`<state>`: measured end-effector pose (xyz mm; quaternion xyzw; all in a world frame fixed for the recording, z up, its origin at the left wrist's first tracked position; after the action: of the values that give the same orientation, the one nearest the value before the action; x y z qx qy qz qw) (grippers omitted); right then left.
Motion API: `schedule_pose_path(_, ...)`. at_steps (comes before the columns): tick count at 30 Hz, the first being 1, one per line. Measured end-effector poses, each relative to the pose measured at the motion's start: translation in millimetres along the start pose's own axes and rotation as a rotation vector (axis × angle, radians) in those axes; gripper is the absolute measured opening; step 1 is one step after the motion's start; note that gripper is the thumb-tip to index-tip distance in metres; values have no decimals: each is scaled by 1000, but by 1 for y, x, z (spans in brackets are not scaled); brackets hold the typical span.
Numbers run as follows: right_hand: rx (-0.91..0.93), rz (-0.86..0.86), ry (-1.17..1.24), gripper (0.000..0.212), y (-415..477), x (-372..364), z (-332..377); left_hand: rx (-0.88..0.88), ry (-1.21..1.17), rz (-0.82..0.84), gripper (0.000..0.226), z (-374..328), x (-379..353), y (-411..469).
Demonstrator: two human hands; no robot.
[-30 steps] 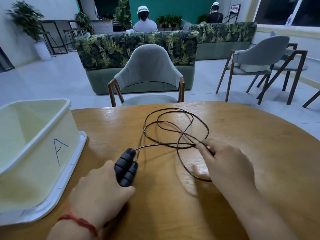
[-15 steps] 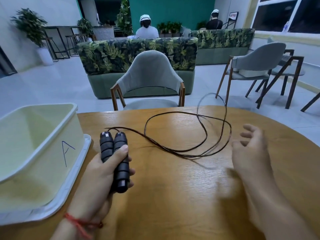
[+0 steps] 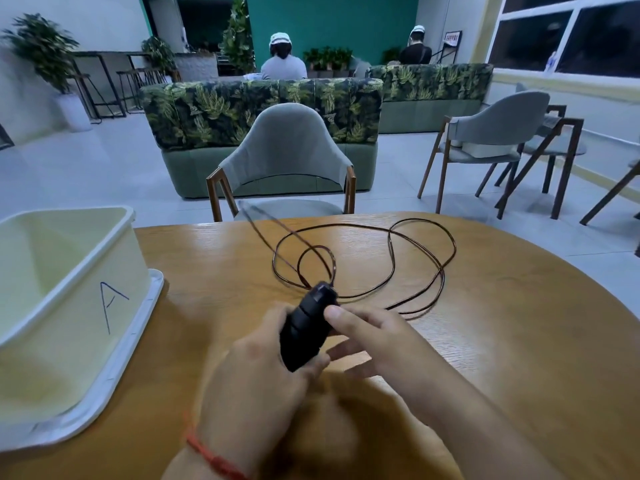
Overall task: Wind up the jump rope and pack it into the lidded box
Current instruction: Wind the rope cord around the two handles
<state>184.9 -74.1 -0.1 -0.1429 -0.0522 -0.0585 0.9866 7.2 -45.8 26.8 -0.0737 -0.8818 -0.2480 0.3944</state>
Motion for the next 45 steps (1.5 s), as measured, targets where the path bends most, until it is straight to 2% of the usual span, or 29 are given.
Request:
schedule_pose_path(4, 60, -72, 29, 47, 7, -3, -1, -128, 164, 20, 51, -10, -8, -4)
schedule_pose_path(7, 119, -112, 65, 41, 11, -3, -3, -119, 177, 67, 57, -16, -12, -7)
schedule_pose_path(10, 133, -124, 129, 37, 13, 4, -1, -59, 15, 158, 62, -23, -8, -3)
schedule_pose_path(13, 143, -67, 188, 36, 12, 6, 3, 73, -270, 241, 57, -16, -2, 1)
schedule_pose_path(15, 150, 3, 154, 43, 8, -1, 6, 147, -305, 316, 45, -8, -2, 3)
schedule_pose_path(18, 189, 17, -66, 58, 4, -8, 11, 169, -220, 344, 30, 2, -1, 5)
schedule_pose_path(19, 210, -58, -139, 63, 1, -4, 16, 165, -162, 328, 33, 5, 2, 6)
schedule_pose_path(21, 324, -319, -259, 72, -9, 14, 32, 130, 44, 296, 41, 9, 10, 8)
schedule_pose_path(23, 649, -524, -511, 64, -24, 19, 55, 50, 309, 297, 47, 9, 20, 10)
schedule_pose_path(25, 948, -472, -817, 47, -29, 3, 61, -47, 435, 328, 47, 4, 24, 9)
schedule_pose_path(27, 1005, -332, -988, 37, -24, -9, 51, -118, 462, 379, 45, 2, 26, 6)
schedule_pose_path(30, 804, -181, -935, 37, -14, -7, 42, -91, 283, 347, 39, 11, 36, 6)
schedule_pose_path(33, 715, -234, -778, 30, -10, 2, 40, 81, -126, 252, 42, 26, 42, 9)
schedule_pose_path(35, 650, -249, -644, 32, -5, 3, 37, 144, -360, 295, 42, 30, 34, 9)
schedule_pose_path(37, 596, -261, -542, 43, -2, 4, 34, 193, -547, 344, 47, 31, 24, 8)
schedule_pose_path(41, 527, -263, -419, 40, 1, 7, 33, 227, -752, 429, 58, 27, 10, 7)
schedule_pose_path(45, 478, -127, -252, 43, -3, -7, 31, 295, -998, 349, 37, 20, -5, 4)
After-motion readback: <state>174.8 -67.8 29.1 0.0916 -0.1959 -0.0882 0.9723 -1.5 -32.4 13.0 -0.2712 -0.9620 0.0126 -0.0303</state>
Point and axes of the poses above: each hand's wrist, its own y-axis towards the middle knuckle, its own x-axis out of the back of the hand, z = x × y, the point moved 6 cm from there along y, towards the middle knuckle, and after that the axes turned 7 degrees about -x, right-handed, at the moved point
